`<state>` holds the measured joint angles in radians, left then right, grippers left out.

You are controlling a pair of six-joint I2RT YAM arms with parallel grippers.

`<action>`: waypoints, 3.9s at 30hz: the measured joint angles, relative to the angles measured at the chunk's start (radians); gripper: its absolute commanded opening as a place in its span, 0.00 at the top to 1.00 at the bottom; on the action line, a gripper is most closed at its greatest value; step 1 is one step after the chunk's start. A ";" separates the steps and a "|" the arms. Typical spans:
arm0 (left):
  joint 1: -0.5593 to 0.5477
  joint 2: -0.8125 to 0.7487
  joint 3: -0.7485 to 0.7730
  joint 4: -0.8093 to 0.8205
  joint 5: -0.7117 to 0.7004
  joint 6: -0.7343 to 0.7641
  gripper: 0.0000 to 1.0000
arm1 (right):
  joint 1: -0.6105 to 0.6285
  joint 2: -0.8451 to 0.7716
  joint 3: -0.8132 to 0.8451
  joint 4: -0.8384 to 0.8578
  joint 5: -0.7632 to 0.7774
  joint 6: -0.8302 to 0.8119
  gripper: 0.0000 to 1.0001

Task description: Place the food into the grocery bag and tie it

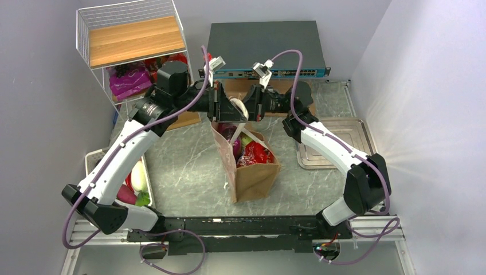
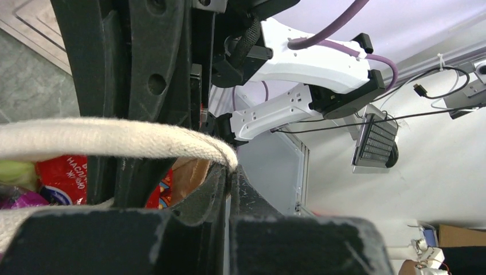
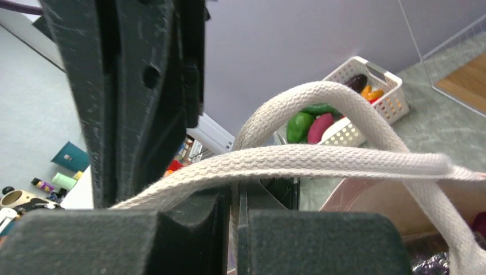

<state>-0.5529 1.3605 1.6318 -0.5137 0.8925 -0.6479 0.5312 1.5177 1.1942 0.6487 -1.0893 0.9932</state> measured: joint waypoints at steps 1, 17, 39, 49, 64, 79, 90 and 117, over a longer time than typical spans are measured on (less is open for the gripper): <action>-0.007 0.001 0.000 0.001 -0.001 -0.003 1.00 | 0.000 0.000 0.000 0.045 0.002 0.028 1.00; -0.100 -0.010 -0.067 0.103 -0.053 -0.056 0.95 | -0.076 -0.016 -0.115 0.415 0.035 0.308 1.00; -0.122 -0.097 -0.147 0.007 -0.237 -0.021 0.48 | -0.074 0.002 -0.124 0.593 0.120 0.547 1.00; -0.126 -0.154 -0.103 -0.182 -0.404 0.025 0.30 | -0.074 0.005 -0.124 0.618 0.131 0.574 1.00; -0.126 -0.312 -0.124 -0.252 -0.780 0.115 0.34 | -0.071 0.008 -0.124 0.640 0.131 0.599 1.00; -0.099 -0.118 -0.218 0.061 -0.830 0.140 0.70 | -0.066 0.009 -0.124 0.640 0.111 0.614 1.00; -0.099 -0.118 -0.227 0.120 -0.837 0.122 0.68 | -0.066 0.009 -0.124 0.640 0.110 0.627 1.00; -0.101 -0.055 -0.183 0.171 -0.785 0.191 1.00 | -0.067 0.011 -0.124 0.661 0.082 0.667 1.00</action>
<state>-0.6544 1.3060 1.4490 -0.3428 0.1074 -0.4568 0.4644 1.5288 1.0698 1.3102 -1.0073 1.6604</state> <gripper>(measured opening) 0.047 0.076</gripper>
